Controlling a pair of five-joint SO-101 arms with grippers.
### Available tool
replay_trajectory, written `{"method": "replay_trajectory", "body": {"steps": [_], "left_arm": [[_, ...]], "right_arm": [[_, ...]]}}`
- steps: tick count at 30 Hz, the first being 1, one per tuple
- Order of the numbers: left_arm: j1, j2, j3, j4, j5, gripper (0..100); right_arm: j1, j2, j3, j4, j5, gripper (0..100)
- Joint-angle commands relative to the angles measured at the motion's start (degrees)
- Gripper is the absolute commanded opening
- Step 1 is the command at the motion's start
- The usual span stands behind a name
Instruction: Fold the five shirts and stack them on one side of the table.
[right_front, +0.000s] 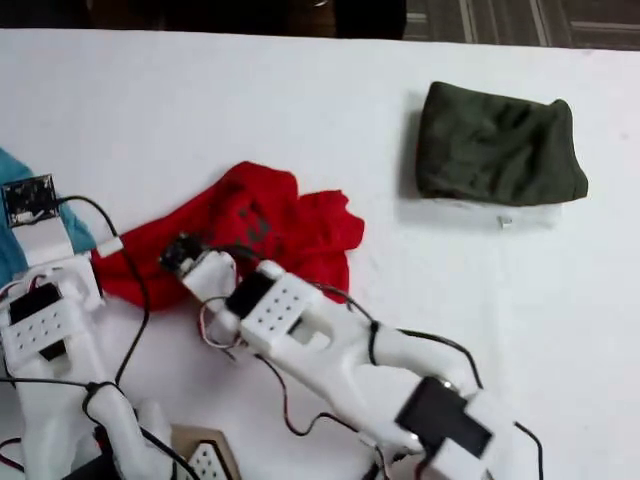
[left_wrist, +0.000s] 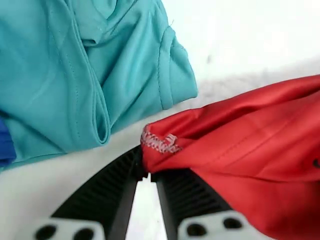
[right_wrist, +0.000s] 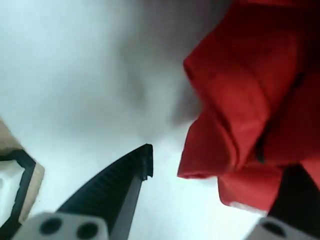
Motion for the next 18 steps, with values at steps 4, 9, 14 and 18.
{"method": "replay_trajectory", "body": {"steps": [4,9,14,18], "left_arm": [[-0.79,-1.14,-0.48,-0.44,0.35,3],[-0.79,-1.14,-0.48,-0.35,0.35,3],[-0.44,-1.14,-0.31,0.00,0.35,3],[0.88,-1.23,-0.66,2.64,0.35,3]], "right_arm": [[3.65,5.41,-4.13,-1.98,-0.26,34.4],[9.10,4.88,-5.45,-1.80,-0.26,1.1],[16.66,-1.98,-5.27,1.36,-0.09,1.2],[22.20,-10.24,-5.19,4.35,7.21,1.8]]}}
